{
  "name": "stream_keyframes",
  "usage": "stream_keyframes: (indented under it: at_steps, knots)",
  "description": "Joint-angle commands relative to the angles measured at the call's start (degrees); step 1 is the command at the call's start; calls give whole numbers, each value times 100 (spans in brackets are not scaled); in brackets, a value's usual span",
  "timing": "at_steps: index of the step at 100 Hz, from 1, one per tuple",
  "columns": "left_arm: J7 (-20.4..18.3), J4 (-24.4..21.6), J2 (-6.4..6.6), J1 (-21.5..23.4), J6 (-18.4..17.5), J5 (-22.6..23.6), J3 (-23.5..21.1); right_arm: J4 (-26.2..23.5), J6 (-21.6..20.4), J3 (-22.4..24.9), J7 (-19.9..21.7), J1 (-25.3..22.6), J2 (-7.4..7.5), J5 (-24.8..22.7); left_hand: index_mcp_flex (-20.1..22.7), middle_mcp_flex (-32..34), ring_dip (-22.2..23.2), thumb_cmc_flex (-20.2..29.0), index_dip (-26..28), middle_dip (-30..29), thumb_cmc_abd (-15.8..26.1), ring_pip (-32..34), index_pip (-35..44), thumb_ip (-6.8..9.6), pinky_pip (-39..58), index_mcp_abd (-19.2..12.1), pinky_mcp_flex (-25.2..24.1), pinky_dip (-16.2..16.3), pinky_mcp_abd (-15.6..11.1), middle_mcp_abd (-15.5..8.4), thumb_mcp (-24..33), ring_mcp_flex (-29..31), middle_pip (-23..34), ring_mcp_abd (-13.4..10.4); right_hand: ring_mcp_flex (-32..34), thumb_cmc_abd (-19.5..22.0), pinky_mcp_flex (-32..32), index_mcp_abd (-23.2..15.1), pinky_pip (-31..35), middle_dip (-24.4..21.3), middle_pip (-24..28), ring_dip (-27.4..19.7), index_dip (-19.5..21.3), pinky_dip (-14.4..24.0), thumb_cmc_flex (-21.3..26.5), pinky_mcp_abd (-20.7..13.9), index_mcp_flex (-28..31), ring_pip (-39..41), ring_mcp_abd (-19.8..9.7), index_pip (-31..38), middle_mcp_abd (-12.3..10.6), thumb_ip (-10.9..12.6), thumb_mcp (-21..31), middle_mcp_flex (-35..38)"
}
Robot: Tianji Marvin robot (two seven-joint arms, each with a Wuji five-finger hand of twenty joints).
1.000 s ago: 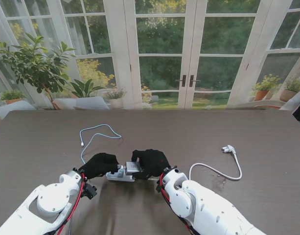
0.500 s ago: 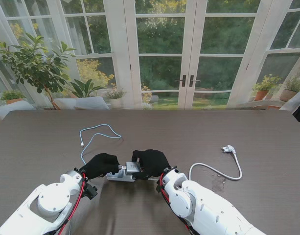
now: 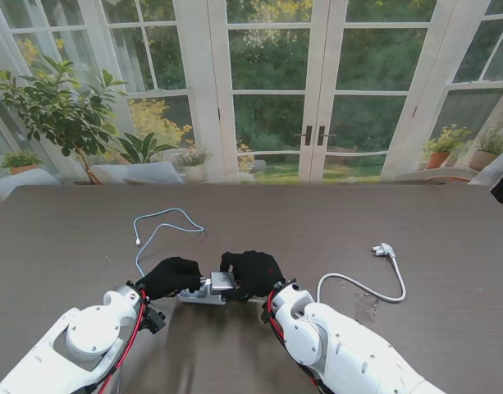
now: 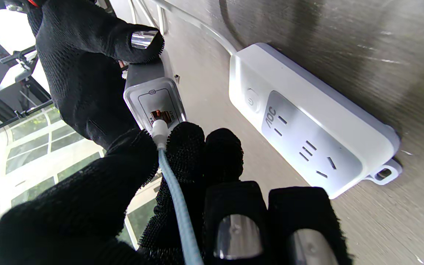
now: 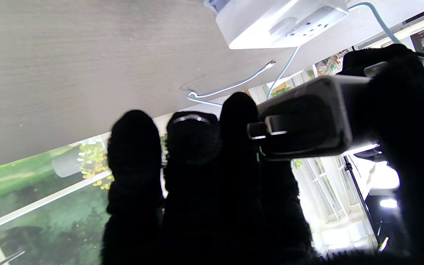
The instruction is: Set up the charging station
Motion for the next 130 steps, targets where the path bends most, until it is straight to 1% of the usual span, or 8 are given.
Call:
stream_keyframes:
  at_steps: [1, 21, 52, 68, 82, 92, 118, 130]
  knots:
    - [-102, 4, -45, -14, -10, -22, 27, -109, -24, -27, 73, -38, -50, -17, 144, 672, -44, 180, -47, -6, -26, 444, -58, 136, 1630, 77, 208, 10, -82, 274, -36, -116, 390, 196, 132, 865, -11, -1263, 53, 57, 90, -3887, 513, 106, 852, 14, 899, 38, 18, 1130, -58, 480, 926, 233]
    - [-81, 27, -54, -21, -10, -41, 58, -163, 23, -13, 79, -73, -53, 0, 171, 689, -39, 214, -46, 3, -109, 452, -39, 133, 1630, 122, 208, 42, -67, 324, 28, -115, 403, 223, 128, 860, -11, -1249, 52, 60, 88, -3886, 512, 111, 864, 14, 902, 38, 24, 1126, -42, 483, 929, 232]
    - [146, 86, -121, -44, -25, -118, 122, -214, 44, 14, 91, -119, -59, 47, 202, 775, -4, 179, -53, 142, -454, 545, 123, -73, 1630, 339, 196, 238, 166, 547, 643, -119, 513, 397, 146, 851, -13, -1218, 76, 64, 91, -3878, 513, 139, 872, -28, 917, 52, 22, 1121, -38, 485, 935, 248]
    - [54, 33, -124, -20, 165, -285, 92, -234, 56, 29, 99, -135, -51, 46, 294, 847, -14, 250, -178, 10, -174, 473, -208, 152, 1630, 383, 169, 197, 431, 544, 87, -124, 359, 656, 149, 857, -14, -1217, 79, 68, 91, -3876, 515, 152, 871, -23, 918, 53, 26, 1120, -35, 485, 935, 242]
    - [152, 35, -170, -11, 282, -407, 101, -251, 63, 46, 108, -151, -47, 56, 604, 1085, 33, -291, -66, 79, -85, 509, -299, 217, 1630, 610, 144, 310, 746, 748, 506, -128, 576, 884, 146, 859, -14, -1217, 77, 69, 90, -3875, 516, 159, 873, -23, 918, 52, 27, 1119, -38, 486, 934, 241]
    - [183, 47, -184, -17, 318, -448, 122, -261, 64, 52, 110, -159, -46, 59, 656, 1222, 41, -667, 112, 247, 61, 520, -145, 273, 1630, 690, 140, 334, 800, 697, 772, -127, 816, 867, 145, 861, -14, -1217, 75, 69, 87, -3874, 516, 163, 870, -23, 918, 52, 27, 1118, -39, 485, 931, 235]
    - [364, 117, -214, -47, 176, -350, 183, -288, 79, 58, 137, -174, -39, 66, 605, 1341, 43, -566, 119, 423, -186, 608, 111, 60, 1630, 750, 149, 436, 734, 572, 1119, -126, 979, 808, 142, 865, -14, -1217, 71, 73, 88, -3872, 517, 174, 873, -28, 918, 50, 25, 1118, -35, 488, 929, 235]
    - [492, 119, -254, -35, 186, -406, 177, -300, 90, 60, 149, -180, -36, 69, 593, 1316, 23, -426, -16, 366, -65, 598, -51, 146, 1630, 735, 145, 403, 771, 621, 771, -128, 822, 842, 141, 871, -15, -1217, 70, 73, 85, -3871, 518, 181, 874, -35, 918, 49, 26, 1118, -33, 490, 926, 232]
